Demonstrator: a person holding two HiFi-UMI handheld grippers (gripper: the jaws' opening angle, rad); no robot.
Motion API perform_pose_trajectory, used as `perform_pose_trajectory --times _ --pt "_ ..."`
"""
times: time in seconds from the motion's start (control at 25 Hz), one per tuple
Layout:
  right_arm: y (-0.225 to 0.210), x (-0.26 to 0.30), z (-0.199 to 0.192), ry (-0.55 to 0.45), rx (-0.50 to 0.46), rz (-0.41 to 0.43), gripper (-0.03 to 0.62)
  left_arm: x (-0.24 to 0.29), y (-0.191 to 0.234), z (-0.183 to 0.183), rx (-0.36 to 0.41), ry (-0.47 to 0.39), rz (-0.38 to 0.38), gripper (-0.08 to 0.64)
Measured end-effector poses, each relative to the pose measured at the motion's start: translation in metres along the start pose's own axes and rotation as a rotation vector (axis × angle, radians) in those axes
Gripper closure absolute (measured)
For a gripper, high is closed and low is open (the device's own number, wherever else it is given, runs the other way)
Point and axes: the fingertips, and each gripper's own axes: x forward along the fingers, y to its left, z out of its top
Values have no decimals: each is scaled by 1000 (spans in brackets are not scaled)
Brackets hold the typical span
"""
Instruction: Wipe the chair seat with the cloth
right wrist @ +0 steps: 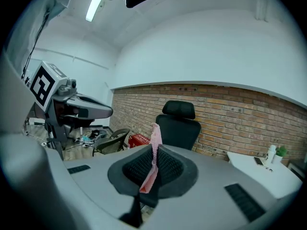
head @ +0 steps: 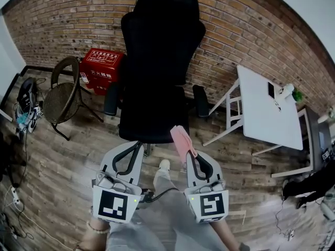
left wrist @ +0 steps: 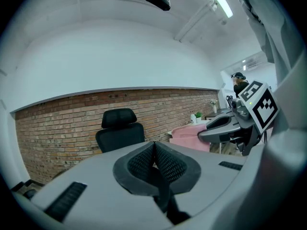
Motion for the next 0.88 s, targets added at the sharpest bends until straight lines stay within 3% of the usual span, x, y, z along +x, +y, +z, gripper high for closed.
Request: perform_pose_trajectory --times 0.44,0.64,0.88 --pt "-39 63 -6 49 28 35 542 55 27 -2 12 17 35 541" --pt "-68 113 4 -24 -8 75 543 106 49 2 39 22 62 541" --pt "-116 176 6 -5 -36 136 543 179 75 7 37 52 102 541"
